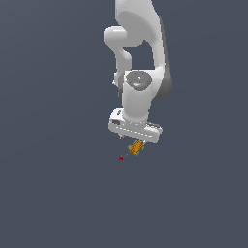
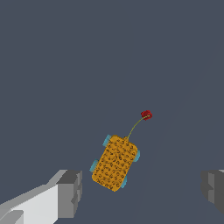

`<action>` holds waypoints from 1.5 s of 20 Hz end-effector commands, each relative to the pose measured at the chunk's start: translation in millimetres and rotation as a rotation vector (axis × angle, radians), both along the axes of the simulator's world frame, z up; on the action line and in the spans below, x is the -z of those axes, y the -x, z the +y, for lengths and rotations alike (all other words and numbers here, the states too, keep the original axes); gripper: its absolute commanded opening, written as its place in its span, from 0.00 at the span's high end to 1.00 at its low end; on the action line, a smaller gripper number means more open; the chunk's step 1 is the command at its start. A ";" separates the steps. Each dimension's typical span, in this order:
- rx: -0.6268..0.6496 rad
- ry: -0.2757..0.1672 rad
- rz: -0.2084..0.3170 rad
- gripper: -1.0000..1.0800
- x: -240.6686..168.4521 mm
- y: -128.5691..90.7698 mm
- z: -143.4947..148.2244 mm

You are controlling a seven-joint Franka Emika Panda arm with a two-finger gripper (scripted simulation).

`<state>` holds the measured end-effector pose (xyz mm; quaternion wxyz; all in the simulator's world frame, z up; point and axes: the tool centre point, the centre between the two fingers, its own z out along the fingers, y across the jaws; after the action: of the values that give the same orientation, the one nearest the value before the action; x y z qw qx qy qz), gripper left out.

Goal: Pick up the object and move it to a goal position.

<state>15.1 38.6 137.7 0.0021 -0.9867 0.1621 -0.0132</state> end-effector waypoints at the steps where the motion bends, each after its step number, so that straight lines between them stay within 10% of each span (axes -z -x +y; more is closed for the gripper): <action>1: 0.073 -0.004 0.005 0.04 11.1 0.4 1.2; 16: 0.419 -0.008 0.024 0.04 63.6 4.8 4.7; 30: 0.474 -0.007 0.027 0.04 78.0 6.1 5.0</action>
<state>9.3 43.6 62.9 0.0002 -0.9212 0.3891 -0.0003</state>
